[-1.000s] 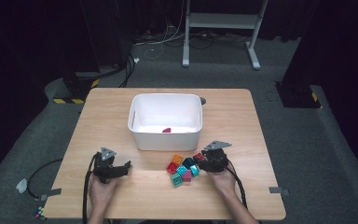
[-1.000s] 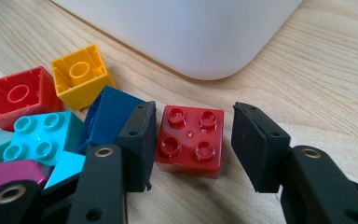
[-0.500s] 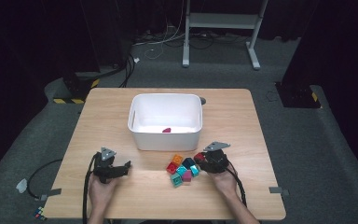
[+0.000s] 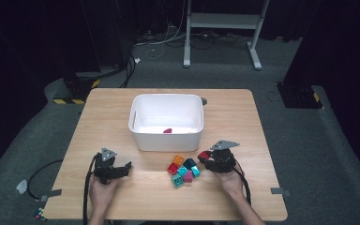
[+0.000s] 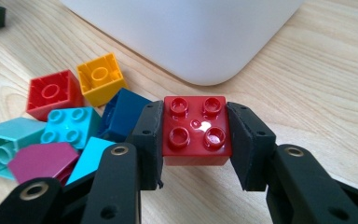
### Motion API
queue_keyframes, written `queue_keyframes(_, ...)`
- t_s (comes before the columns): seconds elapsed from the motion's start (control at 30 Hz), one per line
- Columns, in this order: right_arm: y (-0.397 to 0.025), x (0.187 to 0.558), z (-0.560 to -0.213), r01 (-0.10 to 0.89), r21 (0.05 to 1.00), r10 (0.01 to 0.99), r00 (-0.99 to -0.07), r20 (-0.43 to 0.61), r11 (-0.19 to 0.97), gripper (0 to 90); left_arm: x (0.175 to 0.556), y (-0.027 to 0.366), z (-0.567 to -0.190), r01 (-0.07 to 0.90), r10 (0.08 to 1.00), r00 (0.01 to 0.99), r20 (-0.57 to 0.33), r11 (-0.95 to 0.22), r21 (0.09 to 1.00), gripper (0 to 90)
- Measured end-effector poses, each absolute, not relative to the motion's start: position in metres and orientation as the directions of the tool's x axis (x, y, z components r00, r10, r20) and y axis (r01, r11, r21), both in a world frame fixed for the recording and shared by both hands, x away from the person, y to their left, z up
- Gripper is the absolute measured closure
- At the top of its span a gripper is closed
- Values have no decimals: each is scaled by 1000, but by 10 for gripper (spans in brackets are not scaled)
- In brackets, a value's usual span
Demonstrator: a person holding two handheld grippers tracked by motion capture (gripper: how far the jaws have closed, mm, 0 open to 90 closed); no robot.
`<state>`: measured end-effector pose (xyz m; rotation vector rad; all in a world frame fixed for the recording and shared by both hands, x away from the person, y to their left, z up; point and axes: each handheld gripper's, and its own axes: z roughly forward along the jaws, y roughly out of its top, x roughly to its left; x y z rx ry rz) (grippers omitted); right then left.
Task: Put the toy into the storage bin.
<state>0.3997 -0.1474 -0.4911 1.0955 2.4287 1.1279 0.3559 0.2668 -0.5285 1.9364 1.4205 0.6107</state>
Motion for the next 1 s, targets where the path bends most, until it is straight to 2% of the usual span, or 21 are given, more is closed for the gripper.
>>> queue_keyframes(1.0,-162,396,-450,502,795,670,-723,168,341,591,356,267,-528,649,951,308,-5,-206,733,150)
